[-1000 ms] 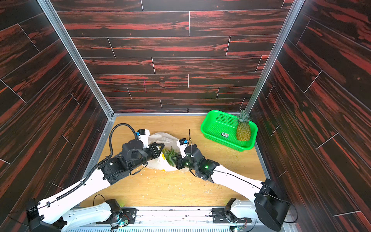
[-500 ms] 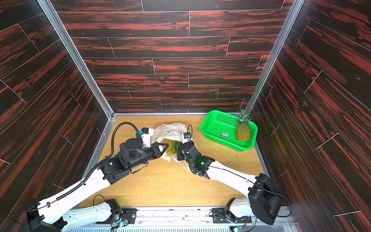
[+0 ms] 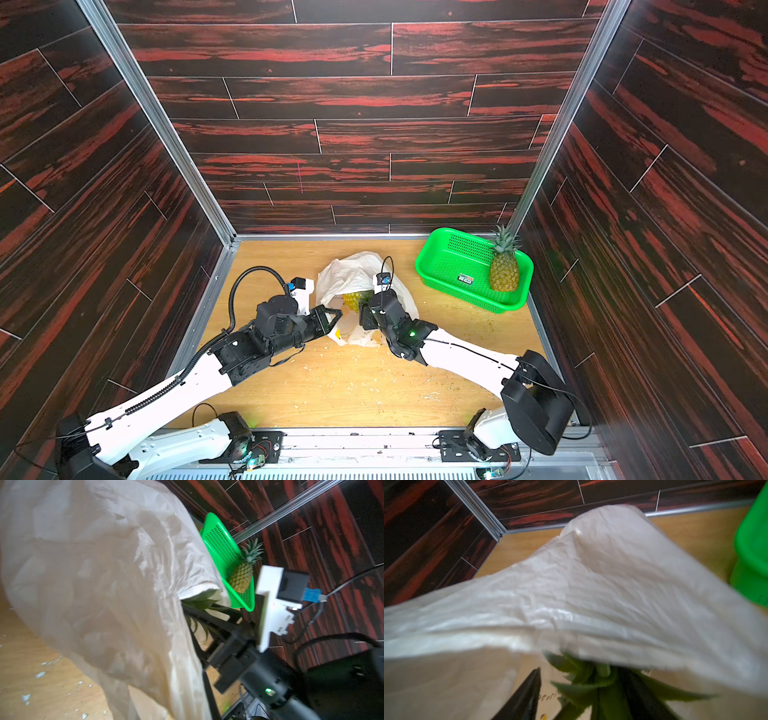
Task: Place the pineapple into a plastic bag & tie a knot
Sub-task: Place the pineapple in the plastic bag, then pick up the pineapple from the basket.
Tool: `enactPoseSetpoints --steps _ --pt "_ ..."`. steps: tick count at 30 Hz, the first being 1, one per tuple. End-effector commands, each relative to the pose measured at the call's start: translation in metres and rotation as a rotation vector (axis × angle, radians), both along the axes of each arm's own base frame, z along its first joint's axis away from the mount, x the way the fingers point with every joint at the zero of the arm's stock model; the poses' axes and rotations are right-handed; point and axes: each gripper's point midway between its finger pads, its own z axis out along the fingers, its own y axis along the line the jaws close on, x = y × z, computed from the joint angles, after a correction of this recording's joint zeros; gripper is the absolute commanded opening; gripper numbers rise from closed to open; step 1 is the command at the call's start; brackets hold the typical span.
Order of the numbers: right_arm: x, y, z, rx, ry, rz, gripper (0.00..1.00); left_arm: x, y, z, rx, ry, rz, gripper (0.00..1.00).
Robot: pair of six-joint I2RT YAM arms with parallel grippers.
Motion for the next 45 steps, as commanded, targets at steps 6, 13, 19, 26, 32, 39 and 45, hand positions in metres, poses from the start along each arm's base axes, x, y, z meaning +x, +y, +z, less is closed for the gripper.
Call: enactPoseSetpoints --steps 6,13,19,26,32,39,45 --pt "-0.055 -0.024 0.052 -0.007 0.044 0.174 0.86 -0.001 0.002 -0.008 0.005 0.008 -0.001 0.00" --pt "-0.063 -0.080 0.099 -0.136 0.095 0.085 0.86 -0.002 -0.014 -0.006 0.003 0.011 -0.085 0.00" --pt "-0.020 -0.191 0.105 -0.169 0.172 -0.271 0.87 -0.006 -0.021 -0.009 0.025 0.013 -0.144 0.00" --pt "0.029 -0.304 0.074 -0.263 0.203 -0.555 0.89 -0.009 -0.022 -0.011 0.081 0.012 -0.187 0.00" --pt "0.097 -0.355 0.074 -0.430 0.111 -0.626 0.92 -0.015 -0.026 -0.013 0.119 0.017 -0.248 0.00" --pt "0.174 -0.378 0.097 -0.520 0.075 -0.591 0.92 -0.023 -0.028 -0.017 0.179 0.027 -0.327 0.00" --pt "0.213 -0.393 0.104 -0.489 0.044 -0.569 0.92 -0.030 -0.034 -0.022 0.157 0.021 -0.383 0.00"
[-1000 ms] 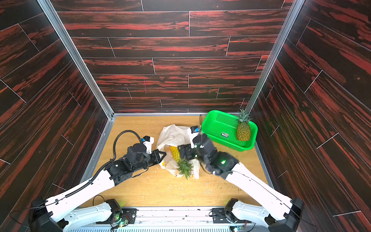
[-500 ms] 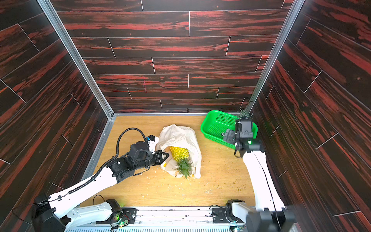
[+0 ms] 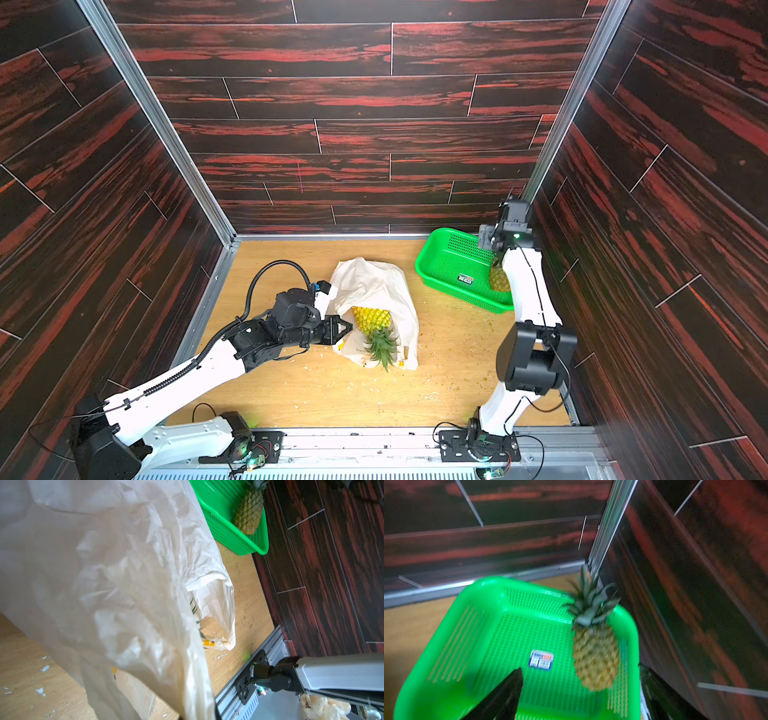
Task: Place the pineapple into a plastic bag & tie a knot
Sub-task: Pick up the pineapple from the basket.
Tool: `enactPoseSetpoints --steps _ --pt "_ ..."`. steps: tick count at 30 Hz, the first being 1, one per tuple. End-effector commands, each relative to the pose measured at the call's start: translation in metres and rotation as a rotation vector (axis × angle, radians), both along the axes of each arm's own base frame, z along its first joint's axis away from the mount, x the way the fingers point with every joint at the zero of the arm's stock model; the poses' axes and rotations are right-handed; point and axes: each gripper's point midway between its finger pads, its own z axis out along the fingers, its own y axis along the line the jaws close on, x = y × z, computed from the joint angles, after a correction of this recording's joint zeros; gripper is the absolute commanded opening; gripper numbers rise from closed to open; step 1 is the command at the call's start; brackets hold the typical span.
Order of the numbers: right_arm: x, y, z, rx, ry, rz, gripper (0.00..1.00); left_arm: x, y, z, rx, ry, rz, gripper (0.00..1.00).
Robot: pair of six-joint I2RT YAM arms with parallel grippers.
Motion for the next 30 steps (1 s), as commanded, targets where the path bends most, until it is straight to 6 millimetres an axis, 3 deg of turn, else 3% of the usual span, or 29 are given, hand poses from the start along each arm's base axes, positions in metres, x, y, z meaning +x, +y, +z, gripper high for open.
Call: enactPoseSetpoints --steps 1,10,13,22,24,30 --pt "0.020 -0.004 -0.001 -0.013 0.010 0.050 0.92 -0.006 -0.007 0.002 -0.028 -0.008 -0.065 0.00" --pt "0.068 -0.027 -0.038 -0.018 0.080 0.072 0.92 -0.018 -0.022 0.005 -0.046 0.003 -0.199 0.00" --pt "0.079 -0.041 -0.056 -0.027 0.118 0.052 0.92 -0.018 -0.023 0.006 -0.052 0.001 -0.202 0.00" --pt "0.101 -0.054 -0.108 -0.009 0.172 -0.002 0.89 -0.016 -0.025 0.000 -0.047 0.032 -0.192 0.00" --pt "0.102 -0.053 -0.117 0.012 0.182 -0.007 0.80 -0.016 -0.026 0.000 -0.045 0.034 -0.194 0.00" --pt "0.106 -0.047 -0.112 0.043 0.167 0.016 0.32 -0.012 -0.028 0.000 -0.041 0.038 -0.190 0.00"
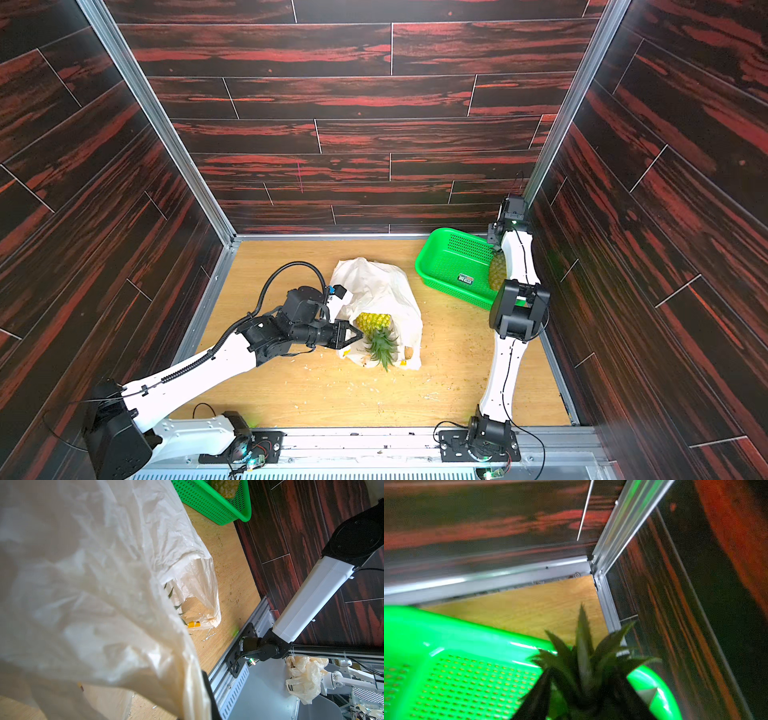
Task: Place the pineapple into a plastic bag & tie a knot
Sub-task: Pick up the pineapple from the basket, then place the pineapple in the plastic bag.
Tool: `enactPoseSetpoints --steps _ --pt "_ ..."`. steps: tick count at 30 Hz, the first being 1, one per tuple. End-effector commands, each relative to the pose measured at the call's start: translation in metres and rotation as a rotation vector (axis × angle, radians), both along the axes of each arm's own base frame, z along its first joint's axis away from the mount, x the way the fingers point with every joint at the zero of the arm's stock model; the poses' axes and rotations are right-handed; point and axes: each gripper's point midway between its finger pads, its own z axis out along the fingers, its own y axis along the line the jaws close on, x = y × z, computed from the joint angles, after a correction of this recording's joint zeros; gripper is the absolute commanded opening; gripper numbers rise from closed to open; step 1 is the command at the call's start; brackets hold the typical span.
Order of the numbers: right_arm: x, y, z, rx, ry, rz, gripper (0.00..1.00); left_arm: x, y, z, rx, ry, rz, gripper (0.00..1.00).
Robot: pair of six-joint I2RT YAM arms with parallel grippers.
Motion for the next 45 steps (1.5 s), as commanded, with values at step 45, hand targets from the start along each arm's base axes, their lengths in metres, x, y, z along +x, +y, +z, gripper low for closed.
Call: enactPoseSetpoints --steps 45 --pt "-0.279 0.247 0.270 0.706 -0.448 0.609 0.00 0.032 -0.005 0.052 0.021 0.087 0.178 0.00"
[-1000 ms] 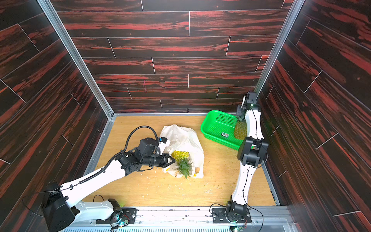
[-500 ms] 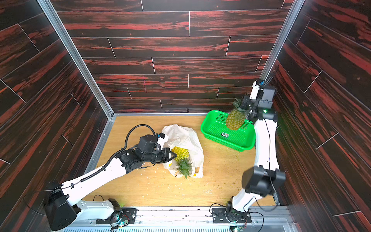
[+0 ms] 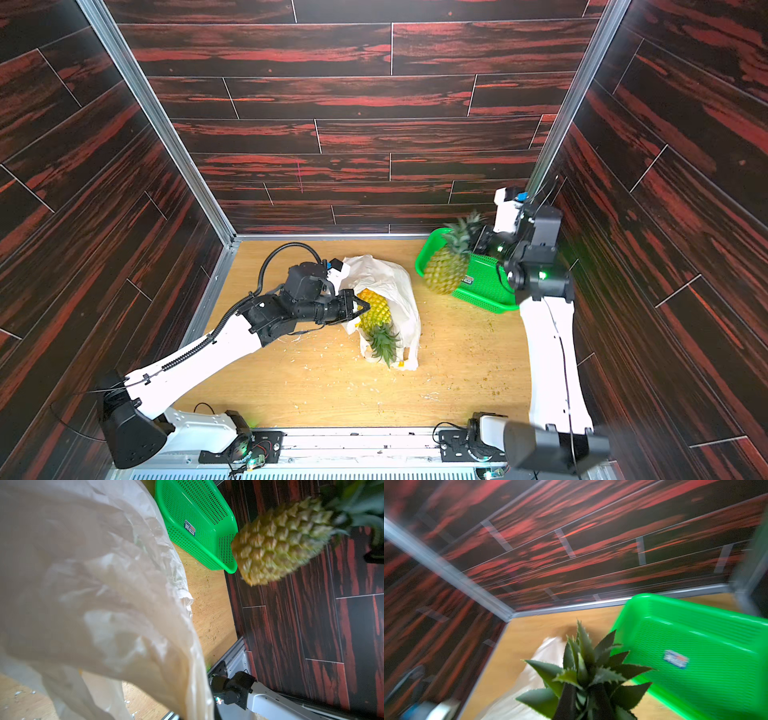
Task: Place the pineapple into a plastic bag & tie a knot
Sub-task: Place the pineapple in the plastic bag.
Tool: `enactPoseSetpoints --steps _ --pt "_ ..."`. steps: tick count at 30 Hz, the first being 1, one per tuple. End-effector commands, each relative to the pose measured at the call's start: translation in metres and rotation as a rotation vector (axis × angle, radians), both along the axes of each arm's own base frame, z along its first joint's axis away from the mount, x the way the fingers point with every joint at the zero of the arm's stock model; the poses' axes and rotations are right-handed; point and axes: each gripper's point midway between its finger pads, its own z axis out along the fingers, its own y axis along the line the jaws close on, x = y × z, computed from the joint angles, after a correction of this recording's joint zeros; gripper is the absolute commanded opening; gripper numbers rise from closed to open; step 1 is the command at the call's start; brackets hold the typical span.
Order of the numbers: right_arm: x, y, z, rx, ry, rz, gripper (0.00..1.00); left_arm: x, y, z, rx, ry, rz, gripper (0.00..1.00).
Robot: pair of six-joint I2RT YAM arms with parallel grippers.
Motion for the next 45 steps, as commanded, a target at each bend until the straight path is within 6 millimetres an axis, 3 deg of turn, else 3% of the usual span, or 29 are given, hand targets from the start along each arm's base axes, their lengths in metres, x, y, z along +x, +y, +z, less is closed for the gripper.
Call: enactPoseSetpoints --steps 1,8,14,20,26,32,36,42,45 --pt "-0.033 0.042 0.018 0.065 -0.043 0.160 0.00 -0.009 0.013 -0.011 0.108 0.009 -0.038 0.00" --pt "-0.075 0.108 -0.014 0.117 -0.001 0.317 0.00 -0.012 0.019 -0.015 0.095 0.023 -0.007 0.00" --pt "-0.082 0.136 -0.046 0.173 -0.029 0.309 0.00 -0.012 0.020 -0.005 0.030 0.038 0.024 0.00" --pt "-0.077 0.161 -0.060 0.194 -0.126 0.266 0.00 -0.011 0.018 0.006 -0.042 0.062 0.056 0.00" --pt "-0.070 0.162 -0.067 0.189 -0.192 0.199 0.00 -0.013 0.019 0.020 -0.083 0.060 0.068 0.00" --pt "-0.062 0.158 -0.053 0.180 -0.271 0.157 0.00 -0.021 0.018 0.031 -0.121 0.073 0.041 0.00" --pt "-0.055 0.178 -0.035 0.243 -0.318 0.198 0.00 -0.020 0.012 0.056 -0.209 0.072 0.042 0.00" --pt "-0.042 0.189 -0.016 0.271 -0.368 0.194 0.00 -0.008 0.013 0.103 -0.334 0.047 0.092 0.00" --pt "-0.039 0.190 -0.008 0.252 -0.391 0.191 0.00 0.003 0.022 0.116 -0.400 0.056 0.152 0.00"
